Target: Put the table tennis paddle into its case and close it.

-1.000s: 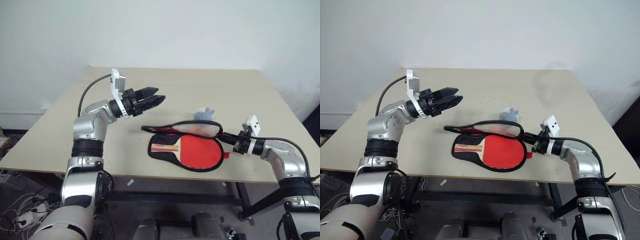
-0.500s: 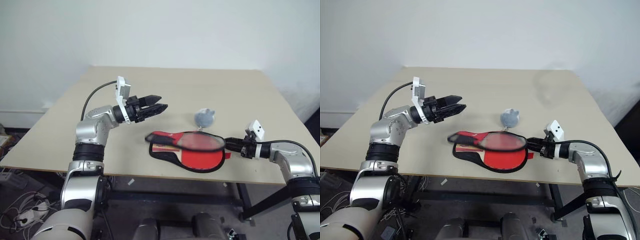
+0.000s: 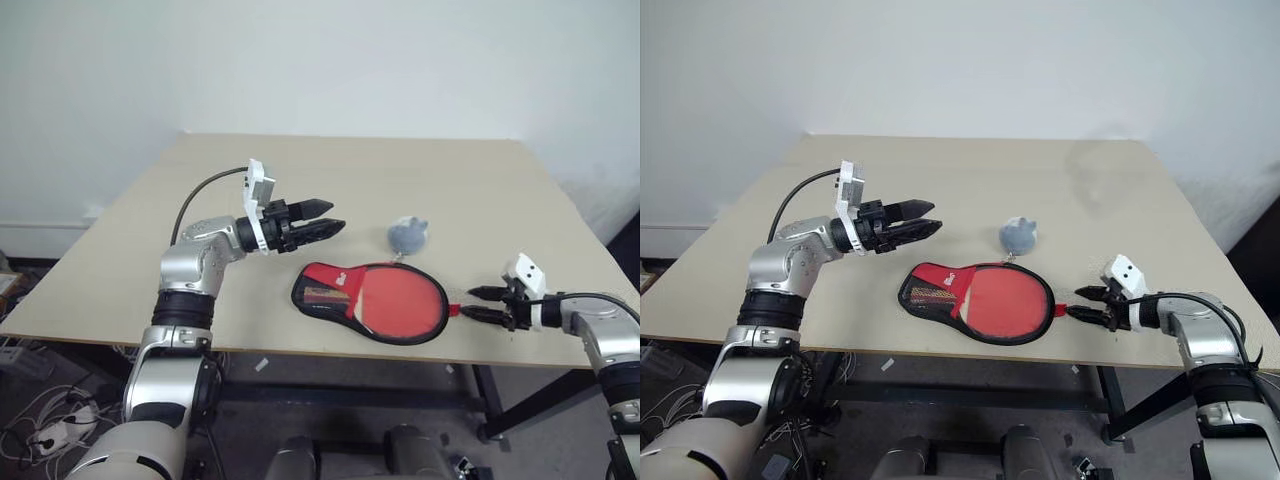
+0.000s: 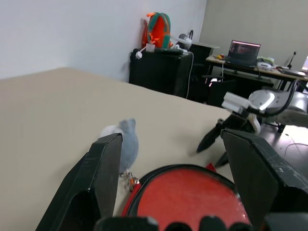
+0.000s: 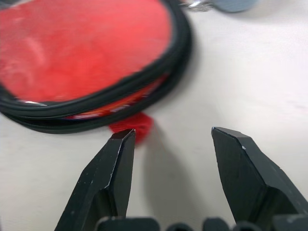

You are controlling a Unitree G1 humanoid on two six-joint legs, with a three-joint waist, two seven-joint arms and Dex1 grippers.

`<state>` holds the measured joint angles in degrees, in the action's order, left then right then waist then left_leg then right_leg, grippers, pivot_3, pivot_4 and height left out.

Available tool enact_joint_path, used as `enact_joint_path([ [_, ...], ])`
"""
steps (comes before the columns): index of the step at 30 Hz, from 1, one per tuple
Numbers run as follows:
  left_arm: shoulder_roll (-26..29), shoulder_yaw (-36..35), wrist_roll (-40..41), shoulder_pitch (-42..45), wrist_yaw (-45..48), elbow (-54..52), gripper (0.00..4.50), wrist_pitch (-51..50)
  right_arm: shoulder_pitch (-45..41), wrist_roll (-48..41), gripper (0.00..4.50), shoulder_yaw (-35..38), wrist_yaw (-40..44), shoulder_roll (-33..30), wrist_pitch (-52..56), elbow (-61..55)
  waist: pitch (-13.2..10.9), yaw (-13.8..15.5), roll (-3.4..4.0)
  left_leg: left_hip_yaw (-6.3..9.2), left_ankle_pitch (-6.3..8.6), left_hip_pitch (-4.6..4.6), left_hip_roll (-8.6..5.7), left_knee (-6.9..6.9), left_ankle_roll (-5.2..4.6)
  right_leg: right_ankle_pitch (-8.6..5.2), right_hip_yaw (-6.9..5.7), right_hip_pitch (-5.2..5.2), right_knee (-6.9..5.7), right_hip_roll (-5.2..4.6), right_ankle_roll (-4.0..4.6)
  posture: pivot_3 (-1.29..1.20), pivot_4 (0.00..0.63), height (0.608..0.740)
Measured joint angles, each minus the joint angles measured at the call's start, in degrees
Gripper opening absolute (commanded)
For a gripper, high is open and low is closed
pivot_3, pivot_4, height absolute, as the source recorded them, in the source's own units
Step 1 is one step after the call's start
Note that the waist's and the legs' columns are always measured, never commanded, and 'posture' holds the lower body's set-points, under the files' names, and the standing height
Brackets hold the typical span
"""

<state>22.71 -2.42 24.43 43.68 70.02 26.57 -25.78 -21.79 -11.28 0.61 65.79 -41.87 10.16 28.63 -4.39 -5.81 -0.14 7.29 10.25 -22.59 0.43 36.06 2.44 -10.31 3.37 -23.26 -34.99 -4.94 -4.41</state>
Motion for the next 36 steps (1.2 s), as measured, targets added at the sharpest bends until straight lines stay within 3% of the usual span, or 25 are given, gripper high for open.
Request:
enact_joint_path([
  [10, -0.14, 6.15, -5.74, -1.93, -0.43, 0.01, 3.48, 4.88, -3.39, -1.23, 2.74, 4.06, -6.59, 3.49, -0.78, -1.24, 0.0, -0.04, -0.01, -0.11, 0.0, 0.01, 0.01, -0.01, 0.0, 0.01, 0.12, -0.03, 0.0, 0.0, -0.01, 0.0, 0.0, 0.74],
  [14, 0.32, 6.91, -7.05, -2.35, -0.6, 1.16, 2.64, 6.4, -3.43, -2.2, 2.77, 4.52, -9.15, 5.77, 0.14, -4.7, 0.0, -0.02, -0.01, -0.13, 0.0, 0.01, 0.01, -0.02, -0.01, 0.01, 0.14, -0.05, 0.0, 0.01, -0.02, 0.0, 0.0, 0.74],
  [23, 1.39, 8.17, -9.28, -2.46, -0.07, 4.04, 0.22, 8.15, -1.35, -4.47, 2.77, 4.84, -15.96, 11.86, 3.66, -12.31, 0.0, 0.18, -0.01, -0.13, 0.0, -0.03, 0.01, -0.03, -0.01, 0.01, 0.16, -0.05, 0.01, 0.01, -0.02, 0.0, 0.0, 0.74],
  [36, 2.76, 9.39, -13.5, -4.98, -1.54, 7.78, 0.22, 11.14, 2.62, -4.55, 2.77, 4.77, -20.94, 14.46, 5.88, -18.46, 0.0, 0.08, -0.01, -0.14, 0.0, -0.01, 0.02, -0.07, 0.0, 0.01, 0.18, -0.09, 0.01, 0.02, -0.02, 0.0, 0.0, 0.74],
])
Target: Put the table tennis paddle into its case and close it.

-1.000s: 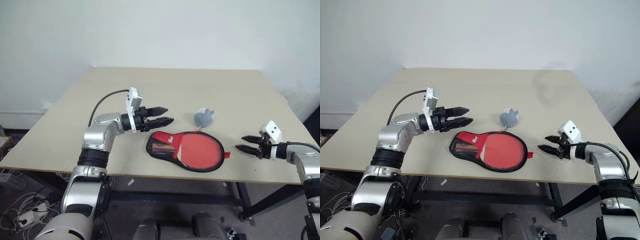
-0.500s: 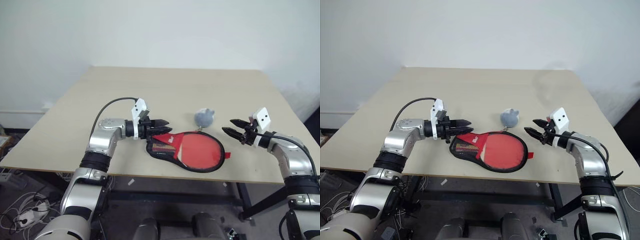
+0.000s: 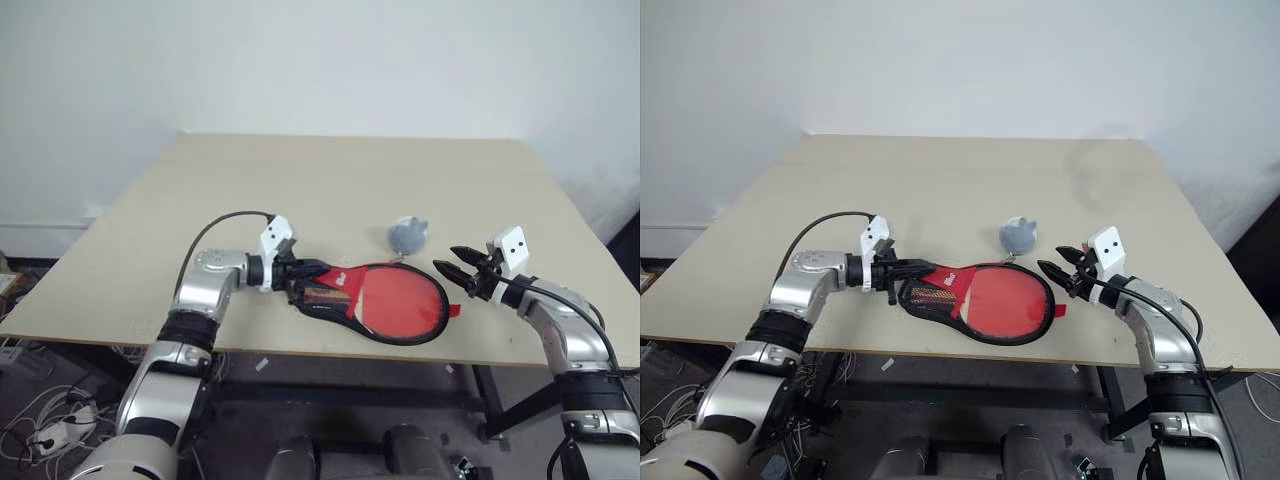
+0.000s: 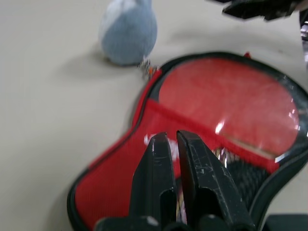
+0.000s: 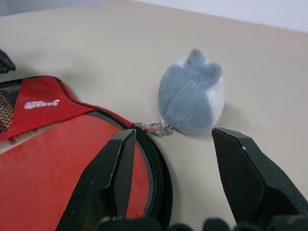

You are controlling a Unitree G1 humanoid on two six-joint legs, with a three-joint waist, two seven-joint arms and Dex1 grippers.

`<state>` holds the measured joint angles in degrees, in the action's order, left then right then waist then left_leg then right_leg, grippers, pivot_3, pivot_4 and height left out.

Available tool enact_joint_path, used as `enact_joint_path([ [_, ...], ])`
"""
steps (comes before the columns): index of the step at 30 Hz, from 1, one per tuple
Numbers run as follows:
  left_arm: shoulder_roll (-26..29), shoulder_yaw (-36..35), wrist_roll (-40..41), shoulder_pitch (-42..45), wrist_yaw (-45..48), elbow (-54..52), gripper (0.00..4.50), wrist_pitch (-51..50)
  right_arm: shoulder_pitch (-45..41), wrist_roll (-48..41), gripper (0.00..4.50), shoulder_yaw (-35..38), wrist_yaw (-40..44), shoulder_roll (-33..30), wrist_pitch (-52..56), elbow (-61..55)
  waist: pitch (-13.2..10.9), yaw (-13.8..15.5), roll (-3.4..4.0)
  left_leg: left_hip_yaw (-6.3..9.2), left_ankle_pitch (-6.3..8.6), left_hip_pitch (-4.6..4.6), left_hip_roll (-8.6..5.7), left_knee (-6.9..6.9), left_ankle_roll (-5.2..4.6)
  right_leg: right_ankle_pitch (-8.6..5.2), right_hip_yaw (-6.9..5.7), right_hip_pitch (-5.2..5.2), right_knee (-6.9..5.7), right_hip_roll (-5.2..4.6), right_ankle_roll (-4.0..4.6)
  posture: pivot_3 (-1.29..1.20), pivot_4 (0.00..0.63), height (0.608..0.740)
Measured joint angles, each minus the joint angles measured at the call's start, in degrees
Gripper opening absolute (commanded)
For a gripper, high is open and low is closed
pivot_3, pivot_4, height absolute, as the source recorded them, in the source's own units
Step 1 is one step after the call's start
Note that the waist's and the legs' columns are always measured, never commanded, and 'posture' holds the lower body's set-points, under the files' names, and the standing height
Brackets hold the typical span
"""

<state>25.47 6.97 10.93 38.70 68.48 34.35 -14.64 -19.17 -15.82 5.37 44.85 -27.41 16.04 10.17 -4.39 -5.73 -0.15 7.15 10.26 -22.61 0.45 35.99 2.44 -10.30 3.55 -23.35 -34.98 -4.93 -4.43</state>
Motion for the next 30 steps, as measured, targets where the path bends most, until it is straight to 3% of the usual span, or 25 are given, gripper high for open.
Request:
enact_joint_path([
  [6, -0.28, 0.66, 0.0, 0.04, 0.82, -1.31, 0.22, -0.5, -0.08, 0.06, 2.77, -0.12, -1.56, 1.39, 0.0, 0.22, 0.0, 0.13, 0.0, -0.01, 0.0, -0.01, 0.0, 0.01, 0.0, 0.0, 0.0, 0.04, 0.02, 0.0, 0.0, 0.0, 0.0, 0.74],
  [15, -5.72, 4.1, -1.58, 4.42, 1.51, -0.75, 0.22, 0.14, -0.22, 0.17, 2.77, -0.88, -3.08, 2.42, -0.07, 0.24, 0.0, 0.12, 0.0, -0.02, 0.0, -0.03, 0.0, 0.0, 0.0, 0.0, 0.0, 0.03, 0.06, 0.0, 0.0, 0.0, 0.0, 0.74],
  [30, -14.19, 8.23, -8.47, 12.06, 0.21, 18.79, 0.22, 10.73, 0.3, 0.31, 2.77, -1.38, -5.98, 2.88, -0.08, 0.04, 0.0, 0.11, -0.01, -0.03, 0.0, -0.06, 0.0, -0.01, -0.01, 0.0, 0.01, 0.02, 0.13, 0.0, -0.01, 0.0, 0.0, 0.74],
])
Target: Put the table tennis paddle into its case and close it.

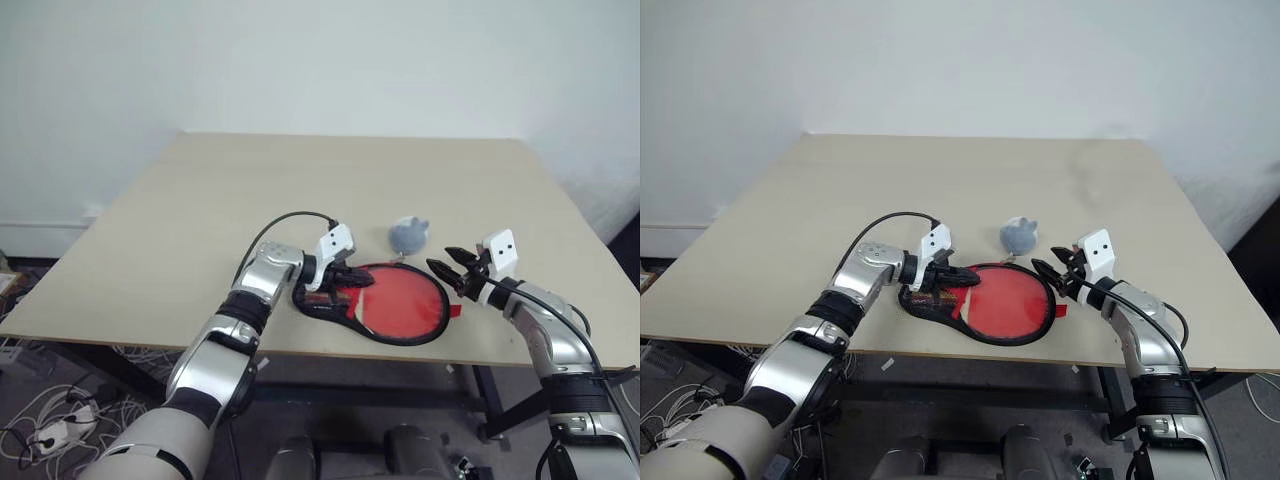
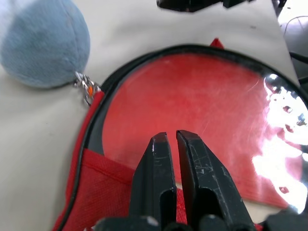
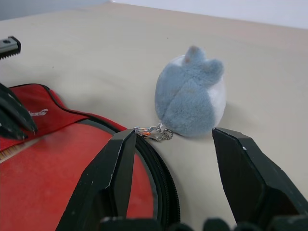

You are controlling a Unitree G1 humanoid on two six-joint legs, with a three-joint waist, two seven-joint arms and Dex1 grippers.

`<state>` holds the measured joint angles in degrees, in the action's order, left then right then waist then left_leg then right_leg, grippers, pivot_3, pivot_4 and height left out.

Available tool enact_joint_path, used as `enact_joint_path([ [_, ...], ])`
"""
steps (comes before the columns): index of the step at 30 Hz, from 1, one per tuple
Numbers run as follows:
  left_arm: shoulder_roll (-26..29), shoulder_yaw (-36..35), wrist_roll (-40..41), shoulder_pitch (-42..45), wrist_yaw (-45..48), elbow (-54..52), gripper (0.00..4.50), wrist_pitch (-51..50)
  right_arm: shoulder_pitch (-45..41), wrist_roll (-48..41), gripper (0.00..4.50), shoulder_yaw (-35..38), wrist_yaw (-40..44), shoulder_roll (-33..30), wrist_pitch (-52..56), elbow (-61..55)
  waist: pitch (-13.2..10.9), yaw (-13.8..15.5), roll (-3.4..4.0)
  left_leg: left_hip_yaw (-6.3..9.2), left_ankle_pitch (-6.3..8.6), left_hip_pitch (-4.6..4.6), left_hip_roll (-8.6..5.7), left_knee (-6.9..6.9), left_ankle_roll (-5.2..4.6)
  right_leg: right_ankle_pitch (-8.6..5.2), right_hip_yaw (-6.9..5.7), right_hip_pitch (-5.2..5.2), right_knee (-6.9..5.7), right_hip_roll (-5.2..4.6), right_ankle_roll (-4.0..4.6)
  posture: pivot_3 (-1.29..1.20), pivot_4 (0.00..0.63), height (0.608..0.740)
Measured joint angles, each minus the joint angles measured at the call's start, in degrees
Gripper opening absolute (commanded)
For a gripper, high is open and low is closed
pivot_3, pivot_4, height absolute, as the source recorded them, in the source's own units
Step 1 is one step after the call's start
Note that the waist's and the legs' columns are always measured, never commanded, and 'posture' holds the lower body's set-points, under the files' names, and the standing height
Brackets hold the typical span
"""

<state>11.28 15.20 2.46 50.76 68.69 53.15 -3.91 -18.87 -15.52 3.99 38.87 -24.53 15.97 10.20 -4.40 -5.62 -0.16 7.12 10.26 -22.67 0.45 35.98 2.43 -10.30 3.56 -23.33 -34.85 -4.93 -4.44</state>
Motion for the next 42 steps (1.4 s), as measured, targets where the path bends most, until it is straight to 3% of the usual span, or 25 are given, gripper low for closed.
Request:
enact_joint_path([
  [10, -4.4, -0.67, -1.84, 2.89, -1.28, 7.32, 0.22, 3.54, 0.68, -0.03, 2.77, 0.03, -0.15, -0.93, 0.0, -0.45, -0.01, -0.03, -0.01, 0.0, 0.0, 0.0, 0.0, 0.0, 0.0, 0.0, -0.01, 0.0, 0.01, 0.0, 0.0, 0.0, 0.0, 0.74],
  [20, -5.37, 0.38, -7.09, 5.38, -3.56, 14.05, 0.22, 9.67, 1.22, -0.03, 2.77, 0.07, -0.35, -1.27, 0.26, -1.2, -0.01, -0.01, -0.03, 0.01, 0.01, 0.0, 0.0, 0.0, 0.0, 0.0, -0.01, 0.04, 0.04, -0.01, -0.01, 0.0, 0.0, 0.74],
  [32, -5.76, -0.99, -7.24, 5.67, -2.54, 15.18, 0.22, 9.49, 1.11, -0.03, 2.77, -0.05, -1.18, -1.3, 1.94, -2.35, -0.01, -0.02, -0.03, 0.01, 0.01, 0.01, 0.0, 0.0, 0.0, 0.0, -0.02, 0.05, 0.02, -0.01, -0.01, 0.0, 0.0, 0.74],
  [42, -6.44, -3.2, -6.69, 5.53, -2.31, 15.33, 0.22, 7.81, -5.27, 0.76, 2.77, -1.96, -2.4, 0.16, 3.51, -0.54, -0.01, -0.01, -0.02, 0.02, 0.01, 0.01, 0.0, -0.01, 0.0, 0.0, -0.03, 0.05, 0.03, -0.01, -0.01, 0.0, 0.0, 0.74],
])
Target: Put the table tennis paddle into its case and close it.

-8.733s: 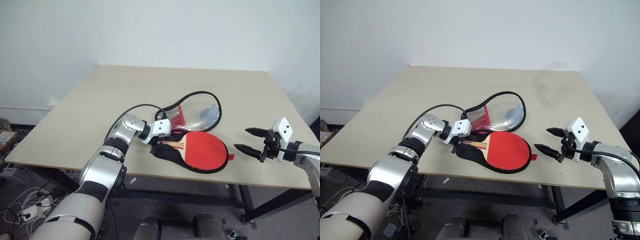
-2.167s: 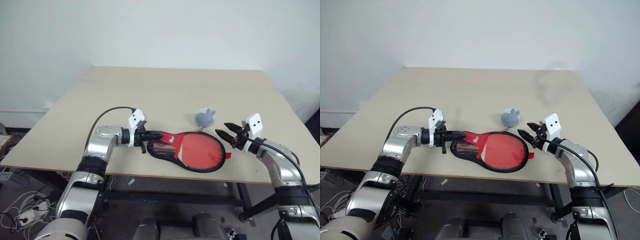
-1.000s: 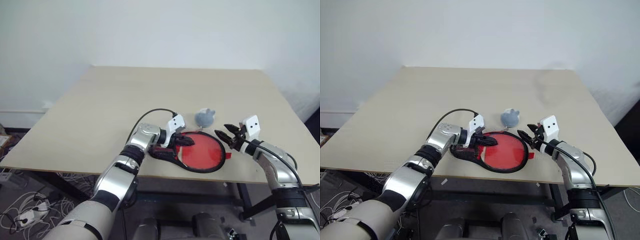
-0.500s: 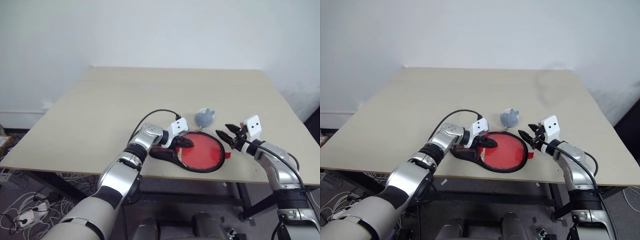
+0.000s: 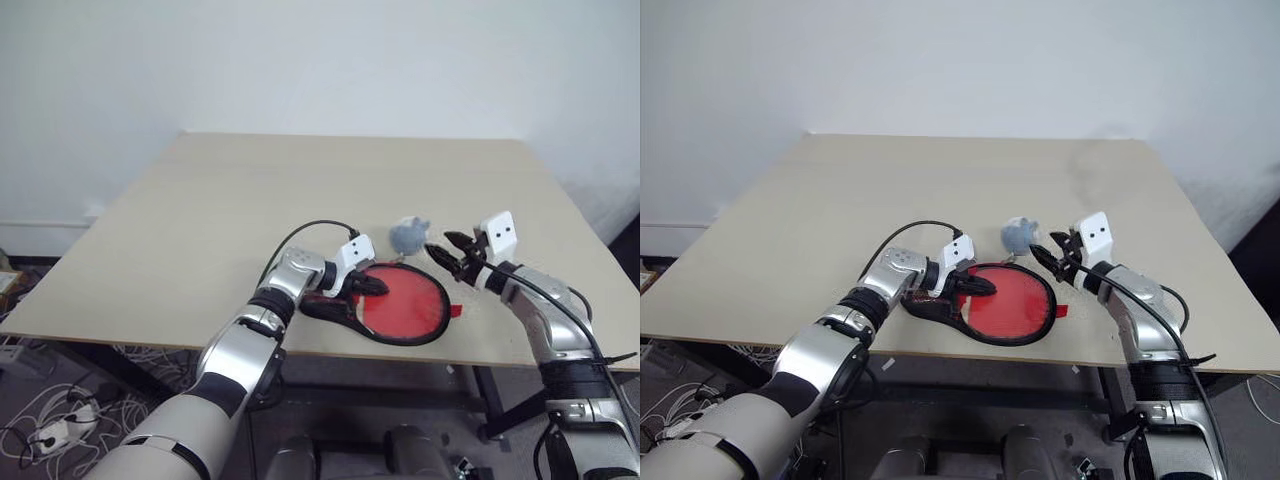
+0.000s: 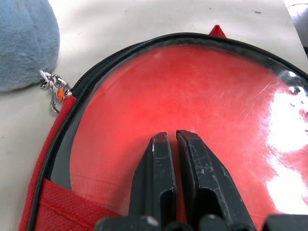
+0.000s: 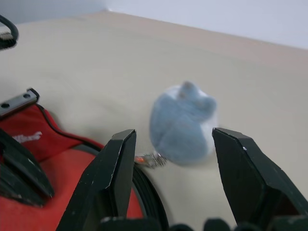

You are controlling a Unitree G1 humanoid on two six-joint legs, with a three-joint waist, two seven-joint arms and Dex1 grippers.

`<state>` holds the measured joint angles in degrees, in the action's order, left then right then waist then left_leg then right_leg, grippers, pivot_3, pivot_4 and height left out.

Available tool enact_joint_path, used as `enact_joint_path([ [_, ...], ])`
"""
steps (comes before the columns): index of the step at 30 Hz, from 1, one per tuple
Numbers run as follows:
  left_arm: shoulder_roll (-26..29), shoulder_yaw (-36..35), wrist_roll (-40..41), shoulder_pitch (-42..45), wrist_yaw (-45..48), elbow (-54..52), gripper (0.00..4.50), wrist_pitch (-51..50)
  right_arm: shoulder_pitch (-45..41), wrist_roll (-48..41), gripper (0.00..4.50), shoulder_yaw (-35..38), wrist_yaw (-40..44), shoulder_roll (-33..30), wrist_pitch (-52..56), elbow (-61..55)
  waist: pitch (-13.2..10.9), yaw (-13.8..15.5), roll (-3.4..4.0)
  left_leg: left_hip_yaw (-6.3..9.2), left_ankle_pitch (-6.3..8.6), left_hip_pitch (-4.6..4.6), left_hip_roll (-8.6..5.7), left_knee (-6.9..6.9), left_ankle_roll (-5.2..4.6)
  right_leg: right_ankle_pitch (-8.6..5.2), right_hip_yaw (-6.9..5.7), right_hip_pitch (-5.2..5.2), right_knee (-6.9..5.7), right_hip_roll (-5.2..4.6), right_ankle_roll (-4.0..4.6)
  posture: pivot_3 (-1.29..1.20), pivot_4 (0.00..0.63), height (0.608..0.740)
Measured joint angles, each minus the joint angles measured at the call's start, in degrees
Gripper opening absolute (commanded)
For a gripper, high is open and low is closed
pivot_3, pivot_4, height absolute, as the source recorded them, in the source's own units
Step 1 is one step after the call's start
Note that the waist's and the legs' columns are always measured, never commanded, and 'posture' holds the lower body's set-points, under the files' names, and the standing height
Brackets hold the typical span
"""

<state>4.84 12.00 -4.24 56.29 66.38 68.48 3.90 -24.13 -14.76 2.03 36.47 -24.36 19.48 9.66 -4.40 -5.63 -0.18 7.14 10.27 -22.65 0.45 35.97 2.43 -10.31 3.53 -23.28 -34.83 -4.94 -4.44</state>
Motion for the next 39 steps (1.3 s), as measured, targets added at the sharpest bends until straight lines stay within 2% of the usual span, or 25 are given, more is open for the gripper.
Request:
enact_joint_path([
  [13, -0.83, -0.08, -1.4, -0.39, -3.06, 0.87, 0.22, 3.47, -2.44, 1.44, 2.77, -1.37, -0.56, 1.23, 0.14, 2.71, 0.02, 0.06, 0.02, 0.0, 0.0, 0.03, 0.0, 0.0, 0.0, 0.0, 0.0, 0.04, -0.01, 0.0, -0.01, 0.0, 0.0, 0.74],
  [22, -1.24, -1.27, -1.41, -0.37, -0.29, 0.93, 0.22, 1.56, -6.32, 1.88, 2.77, -1.42, -1.75, 2.76, 0.39, 7.21, 0.03, -0.04, 0.04, 0.0, 0.0, 0.04, 0.0, -0.05, -0.01, 0.0, 0.0, 0.01, -0.02, 0.0, -0.01, 0.0, 0.0, 0.74],
  [23, -1.22, -1.31, -1.43, -0.37, -0.06, 0.91, 0.15, 1.45, -6.77, 1.91, 3.11, -1.42, -1.73, 2.79, 0.37, 7.84, 0.03, -0.04, 0.04, 0.0, 0.0, 0.03, 0.0, -0.06, -0.02, 0.01, 0.0, 0.0, -0.02, 0.0, -0.01, 0.0, 0.0, 0.74],
  [29, -1.02, -1.37, -1.55, -0.38, 0.5, 0.8, 0.15, 1.27, -9.97, 2.07, 4.47, -1.41, -1.66, 3.33, -0.16, 13.5, 0.04, -0.15, 0.05, 0.0, 0.02, 0.05, 0.0, -0.09, -0.05, 0.01, 0.0, -0.01, -0.03, 0.01, -0.01, 0.0, 0.0, 0.74],
  [39, -0.77, -1.4, -1.59, -0.38, 0.91, 0.8, 0.15, 1.15, -17.68, 3.59, 4.47, -1.19, -3.73, 6.87, -1.19, 25.02, 0.05, -0.34, 0.08, 0.0, 0.01, 0.07, 0.0, -0.11, -0.06, 0.01, 0.02, -0.02, -0.06, 0.02, -0.02, 0.0, 0.0, 0.74],
])
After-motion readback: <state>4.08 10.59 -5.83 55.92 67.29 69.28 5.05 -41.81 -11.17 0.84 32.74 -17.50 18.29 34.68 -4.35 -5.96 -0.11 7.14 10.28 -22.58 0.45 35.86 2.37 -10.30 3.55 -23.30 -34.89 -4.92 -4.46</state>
